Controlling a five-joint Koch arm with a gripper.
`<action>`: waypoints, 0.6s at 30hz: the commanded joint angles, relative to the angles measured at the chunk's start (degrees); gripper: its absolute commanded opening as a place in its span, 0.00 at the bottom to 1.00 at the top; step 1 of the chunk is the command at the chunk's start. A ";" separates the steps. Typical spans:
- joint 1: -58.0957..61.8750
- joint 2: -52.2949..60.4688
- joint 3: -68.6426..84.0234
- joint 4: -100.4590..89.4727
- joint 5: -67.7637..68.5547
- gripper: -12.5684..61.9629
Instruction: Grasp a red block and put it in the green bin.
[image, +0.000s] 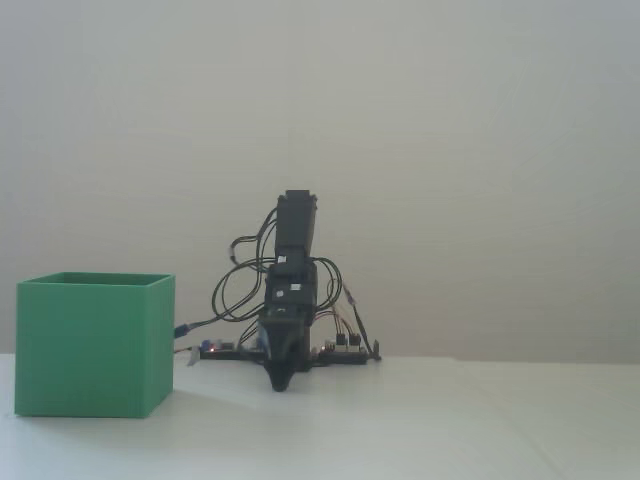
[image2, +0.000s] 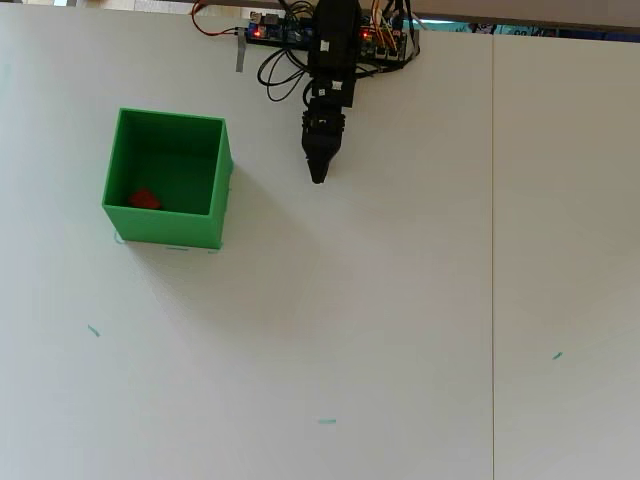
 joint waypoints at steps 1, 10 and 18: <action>-1.49 4.83 5.10 1.23 -0.09 0.62; -3.16 4.83 5.10 1.14 -0.35 0.62; -2.72 4.83 5.10 1.14 -0.18 0.62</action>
